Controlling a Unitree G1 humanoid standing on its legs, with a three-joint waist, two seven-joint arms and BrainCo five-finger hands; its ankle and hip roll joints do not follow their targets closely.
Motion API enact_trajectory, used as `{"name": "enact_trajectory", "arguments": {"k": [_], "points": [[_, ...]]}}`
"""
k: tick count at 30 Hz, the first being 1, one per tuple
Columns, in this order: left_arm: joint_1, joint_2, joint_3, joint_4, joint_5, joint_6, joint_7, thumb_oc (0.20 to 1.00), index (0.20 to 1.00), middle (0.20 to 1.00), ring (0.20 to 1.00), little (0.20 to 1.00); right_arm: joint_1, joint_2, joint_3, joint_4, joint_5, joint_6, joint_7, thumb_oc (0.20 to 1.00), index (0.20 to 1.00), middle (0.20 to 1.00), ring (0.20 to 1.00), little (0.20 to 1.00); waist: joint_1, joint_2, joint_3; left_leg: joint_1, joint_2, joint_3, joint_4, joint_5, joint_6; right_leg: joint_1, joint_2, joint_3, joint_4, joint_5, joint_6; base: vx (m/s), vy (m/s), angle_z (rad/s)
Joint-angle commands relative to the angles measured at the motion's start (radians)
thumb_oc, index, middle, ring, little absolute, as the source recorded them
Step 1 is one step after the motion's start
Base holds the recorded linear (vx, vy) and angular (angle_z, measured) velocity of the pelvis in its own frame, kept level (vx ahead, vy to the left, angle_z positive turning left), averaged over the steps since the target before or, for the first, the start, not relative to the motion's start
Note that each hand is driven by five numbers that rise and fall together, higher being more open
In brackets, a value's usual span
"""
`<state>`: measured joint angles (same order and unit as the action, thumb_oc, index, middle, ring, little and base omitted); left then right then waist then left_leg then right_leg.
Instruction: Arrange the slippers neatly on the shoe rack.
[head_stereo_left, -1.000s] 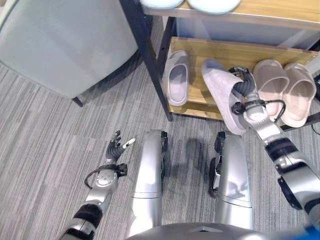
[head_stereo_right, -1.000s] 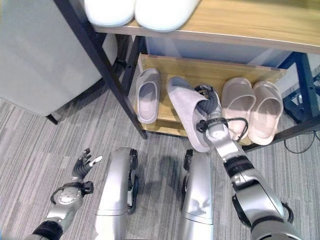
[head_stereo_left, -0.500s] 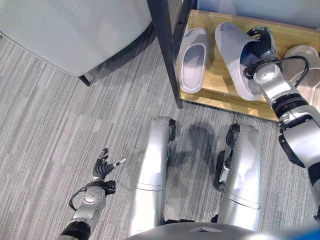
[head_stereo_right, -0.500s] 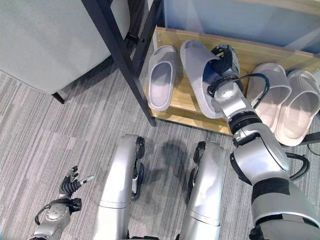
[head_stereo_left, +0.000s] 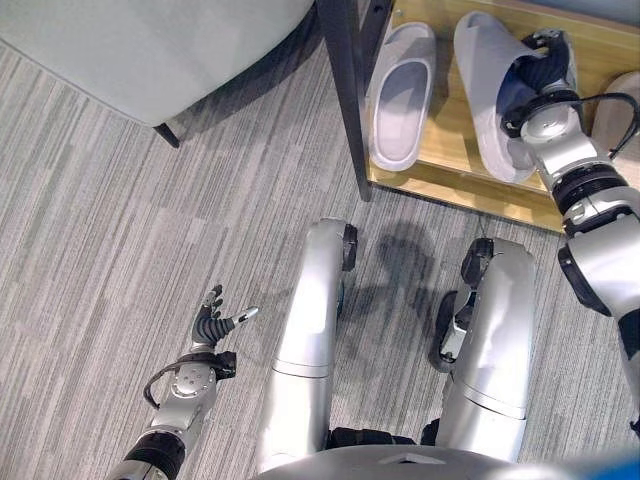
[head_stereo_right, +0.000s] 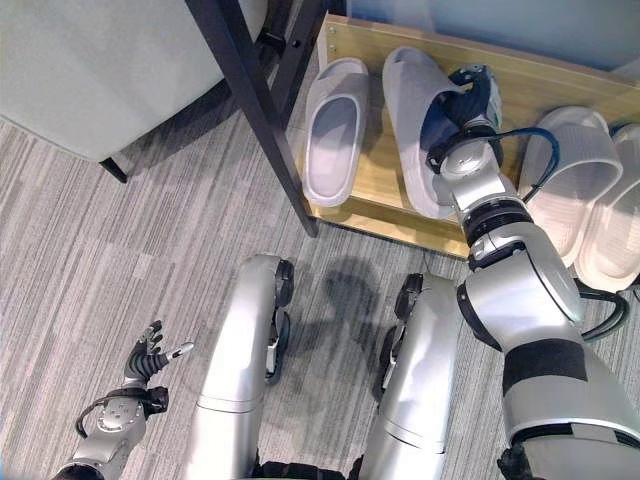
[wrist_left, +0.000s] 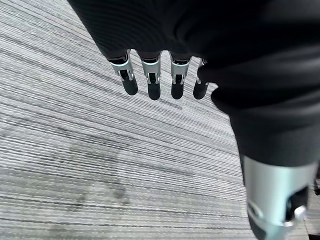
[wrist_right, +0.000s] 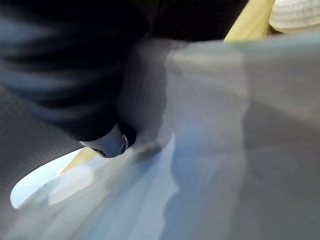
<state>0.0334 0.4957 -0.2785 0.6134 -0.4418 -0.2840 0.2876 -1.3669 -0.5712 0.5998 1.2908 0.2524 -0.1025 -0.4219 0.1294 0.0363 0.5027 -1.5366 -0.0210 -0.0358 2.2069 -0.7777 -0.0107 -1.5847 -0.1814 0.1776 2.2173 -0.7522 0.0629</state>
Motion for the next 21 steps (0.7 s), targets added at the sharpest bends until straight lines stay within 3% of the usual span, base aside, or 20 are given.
{"name": "enact_trajectory", "arguments": {"k": [1,5,6,7,8,9,17,21], "points": [[0.020,0.067,-0.049,-0.044,0.043,-0.047,0.041,1.000,1.000,1.000,1.000,1.000,-0.102,-0.035,0.006,-0.015,0.059,-0.056,-0.048,1.000,1.000,1.000,1.000,1.000,0.033,0.004,-0.016,-0.033,0.018,-0.033,0.007,-0.006,0.045,0.060,-0.002,0.074,0.033,0.097,-0.078,0.00,0.000,0.00],[0.012,0.055,-0.086,-0.021,0.056,-0.040,0.037,1.000,1.000,1.000,1.000,1.000,-0.114,-0.011,0.024,-0.001,0.053,-0.058,-0.047,1.000,1.000,1.000,1.000,1.000,0.026,0.000,-0.012,-0.033,0.022,-0.031,0.016,-0.008,0.046,0.062,-0.001,0.076,0.048,0.093,-0.082,0.00,0.013,0.00],[0.013,0.058,-0.097,-0.027,0.070,-0.035,0.033,0.589,0.589,0.589,0.589,0.589,-0.111,-0.009,0.029,-0.003,0.043,-0.055,-0.048,1.000,1.000,1.000,1.000,1.000,0.026,0.004,-0.009,-0.033,0.022,-0.030,0.016,-0.008,0.047,0.061,-0.002,0.078,0.045,0.091,-0.083,-0.02,0.053,-0.02],[0.010,0.059,-0.100,-0.033,0.071,-0.034,0.033,0.573,0.573,0.573,0.573,0.573,-0.110,-0.007,0.031,-0.006,0.037,-0.054,-0.048,1.000,1.000,1.000,1.000,1.000,0.025,0.005,-0.009,-0.033,0.020,-0.032,0.016,-0.008,0.046,0.061,0.000,0.080,0.049,0.091,-0.083,-0.03,0.039,-0.03],[0.009,0.062,-0.101,-0.038,0.072,-0.034,0.032,0.752,0.752,0.752,0.752,0.752,-0.108,-0.007,0.033,-0.010,0.030,-0.052,-0.049,1.000,1.000,1.000,1.000,1.000,0.023,0.005,-0.008,-0.033,0.019,-0.031,0.013,-0.006,0.044,0.063,-0.001,0.078,0.046,0.089,-0.083,0.00,0.000,0.00],[0.009,0.062,-0.101,-0.038,0.072,-0.034,0.032,1.000,1.000,1.000,1.000,1.000,-0.108,-0.007,0.033,-0.010,0.030,-0.052,-0.049,1.000,1.000,1.000,1.000,1.000,0.023,0.005,-0.008,-0.033,0.019,-0.031,0.013,-0.006,0.044,0.063,-0.001,0.077,0.046,0.089,-0.083,0.00,0.000,0.00],[-0.005,0.058,-0.109,-0.048,0.044,-0.019,0.028,1.000,1.000,1.000,1.000,1.000,-0.098,0.031,0.016,0.037,0.024,-0.024,-0.048,1.000,1.000,1.000,1.000,1.000,0.012,-0.006,0.003,-0.033,0.024,-0.037,0.016,-0.003,0.038,0.060,0.004,0.075,0.062,0.086,-0.089,-0.02,-0.003,-0.01],[-0.002,0.056,-0.103,-0.038,0.038,-0.013,0.033,1.000,1.000,1.000,1.000,1.000,-0.091,0.037,0.029,0.074,-0.051,0.007,-0.062,1.000,1.000,1.000,1.000,1.000,0.009,-0.007,0.008,-0.033,0.025,-0.038,0.020,-0.004,0.037,0.060,0.004,0.078,0.066,0.087,-0.088,0.00,0.000,0.00]]}}
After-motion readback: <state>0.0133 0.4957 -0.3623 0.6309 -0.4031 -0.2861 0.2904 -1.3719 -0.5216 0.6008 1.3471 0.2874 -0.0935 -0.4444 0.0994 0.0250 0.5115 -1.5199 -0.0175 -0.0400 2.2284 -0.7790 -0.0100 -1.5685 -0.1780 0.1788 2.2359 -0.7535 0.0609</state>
